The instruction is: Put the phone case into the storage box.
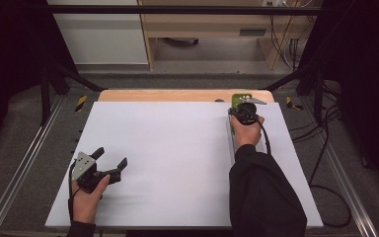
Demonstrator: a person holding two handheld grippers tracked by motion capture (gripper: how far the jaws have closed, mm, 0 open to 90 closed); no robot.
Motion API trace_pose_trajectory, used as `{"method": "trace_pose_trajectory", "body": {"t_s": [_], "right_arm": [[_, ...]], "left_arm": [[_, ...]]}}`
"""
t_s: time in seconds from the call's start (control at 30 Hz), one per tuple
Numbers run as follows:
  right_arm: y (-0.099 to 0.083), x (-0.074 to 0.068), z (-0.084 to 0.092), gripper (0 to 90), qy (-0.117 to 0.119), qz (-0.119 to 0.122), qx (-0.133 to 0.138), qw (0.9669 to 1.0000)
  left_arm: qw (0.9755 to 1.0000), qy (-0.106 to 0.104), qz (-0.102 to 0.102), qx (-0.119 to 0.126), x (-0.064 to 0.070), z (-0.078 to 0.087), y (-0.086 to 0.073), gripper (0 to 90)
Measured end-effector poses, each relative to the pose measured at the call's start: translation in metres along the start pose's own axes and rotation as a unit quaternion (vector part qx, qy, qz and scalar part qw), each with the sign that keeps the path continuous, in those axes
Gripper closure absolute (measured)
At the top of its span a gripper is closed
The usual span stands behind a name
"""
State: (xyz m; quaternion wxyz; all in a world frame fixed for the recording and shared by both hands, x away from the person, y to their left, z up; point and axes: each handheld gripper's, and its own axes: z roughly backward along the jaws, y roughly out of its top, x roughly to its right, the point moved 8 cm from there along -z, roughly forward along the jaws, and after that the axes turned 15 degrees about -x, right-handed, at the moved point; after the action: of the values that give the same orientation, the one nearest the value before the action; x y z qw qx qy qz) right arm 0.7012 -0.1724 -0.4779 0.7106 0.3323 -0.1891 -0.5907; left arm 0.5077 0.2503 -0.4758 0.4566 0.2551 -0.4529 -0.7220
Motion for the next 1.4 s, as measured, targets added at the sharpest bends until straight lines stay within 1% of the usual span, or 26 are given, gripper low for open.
{"method": "trace_pose_trajectory", "body": {"t_s": [0.23,0.4,0.43,0.67,0.73,0.8,1.1,1.3,1.4], "right_arm": [[0.0,0.0,0.0,79.9,-0.003,0.0,-0.001,1.0],[0.0,0.0,0.001,78.7,-0.004,-0.001,0.001,1.0],[0.001,0.0,0.002,78.7,-0.003,-0.002,0.002,1.0],[0.003,-0.002,0.004,76.9,-0.001,-0.001,0.007,1.0],[0.004,-0.002,0.004,76.3,0.0,0.0,0.009,1.0],[0.005,-0.003,0.004,75.8,0.0,-0.003,0.01,0.9999],[0.009,-0.003,0.01,74.2,-0.005,-0.002,0.02,0.9998],[0.013,-0.002,0.016,69.5,-0.012,0.0,0.029,0.9995],[0.014,-0.001,0.021,63.5,-0.02,0.003,0.032,0.9993]], "left_arm": [[1.0,0.005,0.001,0.001,-0.003,0.001,0.0,2.7],[1.0,0.001,0.003,0.0,-0.002,0.001,0.0,2.8],[1.0,0.004,0.001,0.001,-0.002,0.001,0.0,2.7],[1.0,0.004,0.002,0.001,-0.002,0.001,0.0,2.8],[1.0,0.001,0.002,0.001,-0.002,0.001,0.0,2.9],[1.0,0.002,0.002,0.001,-0.002,0.001,0.0,2.9],[1.0,0.0,0.002,0.002,-0.002,0.001,0.001,2.8],[1.0,0.002,0.005,0.004,-0.004,0.002,0.001,2.8],[1.0,0.003,0.005,0.004,-0.004,0.002,0.001,2.8]]}}
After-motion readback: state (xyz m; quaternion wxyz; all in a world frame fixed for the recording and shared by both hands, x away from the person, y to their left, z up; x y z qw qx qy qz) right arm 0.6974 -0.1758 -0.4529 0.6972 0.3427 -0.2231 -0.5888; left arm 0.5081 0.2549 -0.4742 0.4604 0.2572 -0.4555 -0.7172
